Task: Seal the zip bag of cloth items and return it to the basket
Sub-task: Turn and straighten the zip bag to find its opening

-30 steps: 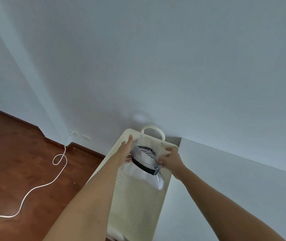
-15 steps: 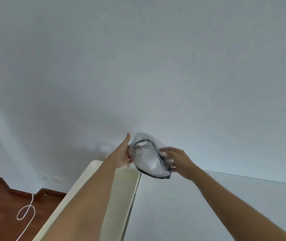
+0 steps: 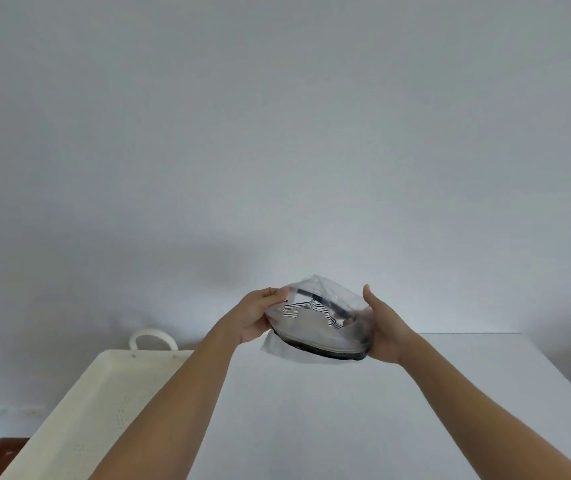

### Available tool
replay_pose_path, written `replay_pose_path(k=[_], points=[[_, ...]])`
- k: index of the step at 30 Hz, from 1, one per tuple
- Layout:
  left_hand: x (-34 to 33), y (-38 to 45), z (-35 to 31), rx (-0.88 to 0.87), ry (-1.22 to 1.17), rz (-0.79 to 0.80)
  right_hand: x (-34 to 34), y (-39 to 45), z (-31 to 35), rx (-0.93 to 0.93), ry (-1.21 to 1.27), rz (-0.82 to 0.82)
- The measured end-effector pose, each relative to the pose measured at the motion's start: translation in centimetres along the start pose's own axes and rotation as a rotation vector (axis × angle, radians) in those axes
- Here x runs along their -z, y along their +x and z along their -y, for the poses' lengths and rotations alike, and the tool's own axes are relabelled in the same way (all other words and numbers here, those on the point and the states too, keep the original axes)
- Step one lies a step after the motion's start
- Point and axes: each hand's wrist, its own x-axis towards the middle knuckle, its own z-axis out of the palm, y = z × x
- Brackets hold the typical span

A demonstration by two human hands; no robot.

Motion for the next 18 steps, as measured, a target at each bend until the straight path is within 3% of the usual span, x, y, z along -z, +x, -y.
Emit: replay_pose_path(k=[5,12,18], points=[[-1.4,0.1,1.9,-0.019,0.147,-0.015,3.1,-2.2,0.7,-0.053,-0.086,0.003],[-0.9,-1.7,1.4,-0.056,0.353,0.035,2.1,-4.5,1.1,-0.018,-0.227,0.027],[-1.8,-2.5,-1.6,0.163,0.285,0.187,-1.2,-3.9,1.2,0.057,-0.347,0.050]])
